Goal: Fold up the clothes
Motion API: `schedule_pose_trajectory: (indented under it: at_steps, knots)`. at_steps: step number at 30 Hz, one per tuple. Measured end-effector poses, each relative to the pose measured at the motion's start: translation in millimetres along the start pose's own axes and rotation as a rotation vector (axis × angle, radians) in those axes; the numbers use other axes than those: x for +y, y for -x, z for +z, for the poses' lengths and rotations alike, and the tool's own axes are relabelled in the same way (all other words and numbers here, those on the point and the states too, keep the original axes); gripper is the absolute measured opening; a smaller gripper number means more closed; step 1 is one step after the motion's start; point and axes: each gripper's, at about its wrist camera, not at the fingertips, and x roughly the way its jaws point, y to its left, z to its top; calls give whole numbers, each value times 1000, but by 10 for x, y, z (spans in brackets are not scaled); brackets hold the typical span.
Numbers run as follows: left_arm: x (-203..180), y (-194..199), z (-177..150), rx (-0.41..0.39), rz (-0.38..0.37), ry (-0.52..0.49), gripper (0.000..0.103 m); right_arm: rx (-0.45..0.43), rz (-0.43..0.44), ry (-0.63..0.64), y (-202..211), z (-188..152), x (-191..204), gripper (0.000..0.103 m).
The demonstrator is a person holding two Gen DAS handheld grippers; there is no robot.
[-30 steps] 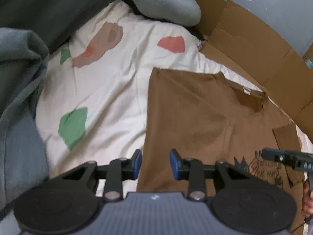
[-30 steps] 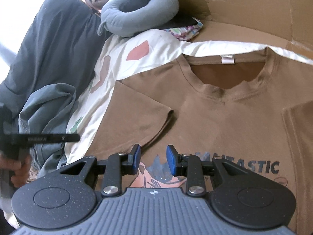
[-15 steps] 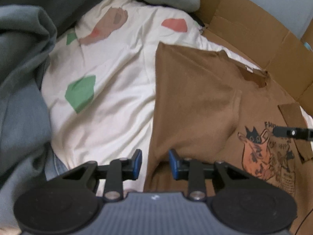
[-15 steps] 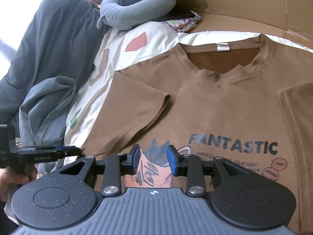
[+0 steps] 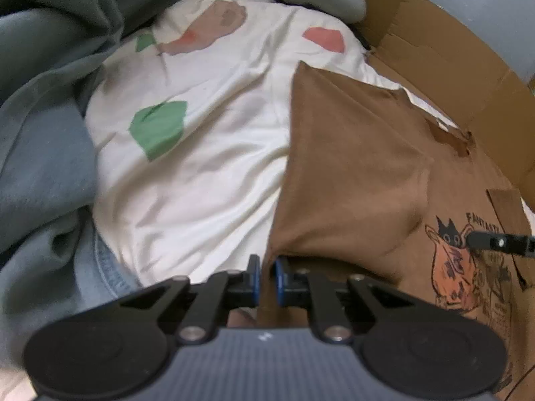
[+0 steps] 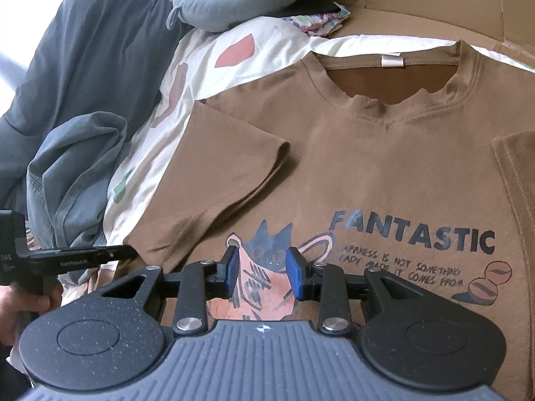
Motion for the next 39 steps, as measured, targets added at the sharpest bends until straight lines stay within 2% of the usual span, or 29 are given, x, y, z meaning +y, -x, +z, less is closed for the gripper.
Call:
schedule_pose_trajectory:
  at_steps: [3, 8, 12, 14, 19, 22, 25, 33, 39]
  knots:
    - [-11, 65, -16, -8, 11, 15, 19, 2, 0, -2, -7, -10, -2, 33]
    - [-50, 282, -51, -46, 7, 55, 20, -13, 0, -14, -3, 11, -22, 34]
    - [-105, 351, -72, -51, -61, 103, 22, -36, -7, -37, -42, 88, -72, 37]
    - [-138, 329, -107, -46, -107, 139, 29, -49, -9, -53, -76, 135, -101, 42]
    - [-226, 187, -223, -45, -179, 204, 34, -65, -4, -76, -168, 238, -142, 42]
    - [-268, 79, -274, -49, -210, 226, 44, -66, 2, -77, -216, 273, -143, 42]
    - [-316, -6, -304, -76, -220, 203, 51, -64, 9, -74, -268, 302, -139, 42]
    - [-320, -201, -324, -143, -299, 228, 52, -65, 23, -82, -426, 397, -149, 42]
    - [-317, -300, -356, -202, -334, 291, 52, -77, 40, -123, -538, 475, -226, 42]
